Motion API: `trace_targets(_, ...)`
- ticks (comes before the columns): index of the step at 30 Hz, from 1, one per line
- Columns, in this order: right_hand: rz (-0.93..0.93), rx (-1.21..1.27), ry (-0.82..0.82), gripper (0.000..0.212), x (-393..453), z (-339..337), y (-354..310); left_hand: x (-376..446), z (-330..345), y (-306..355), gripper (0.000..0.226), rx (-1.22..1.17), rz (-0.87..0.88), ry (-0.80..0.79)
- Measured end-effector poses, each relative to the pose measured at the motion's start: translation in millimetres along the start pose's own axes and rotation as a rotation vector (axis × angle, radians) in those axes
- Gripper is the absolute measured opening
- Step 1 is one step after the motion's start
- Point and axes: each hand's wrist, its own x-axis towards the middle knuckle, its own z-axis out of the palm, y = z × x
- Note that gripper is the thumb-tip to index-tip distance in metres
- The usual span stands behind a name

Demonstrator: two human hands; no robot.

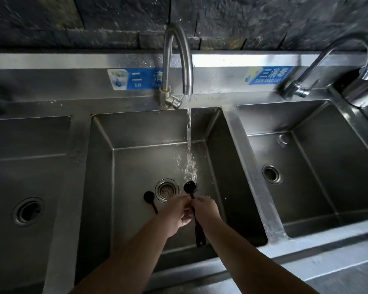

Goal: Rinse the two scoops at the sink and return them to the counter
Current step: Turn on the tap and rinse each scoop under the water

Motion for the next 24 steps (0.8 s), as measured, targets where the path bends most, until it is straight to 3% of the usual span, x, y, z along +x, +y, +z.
trace_targets(2, -0.061, -0.191, 0.06, 0.02, -5, -1, 4, -2, 2, -3, 0.018, 0.01, -0.019, -0.026)
trace_targets(6, -0.11, -0.22, 0.099, 0.021, -12, -3, 10, -4, 3, -5, 0.02, 0.031, -0.007, -0.081)
trace_targets(13, -0.087, 0.164, 0.029, 0.017, -20, -26, 17, -7, 17, -2, 0.009, 0.126, 0.078, -0.104)
trace_targets(19, -0.128, 0.45, -0.099, 0.013, -21, -71, 14, -9, 62, 10, 0.008, 0.245, 0.267, -0.108)
trace_targets(24, -0.223, 0.495, -0.087, 0.016, -1, -134, 16, 2, 125, 22, 0.004, 0.413, 0.474, -0.042)
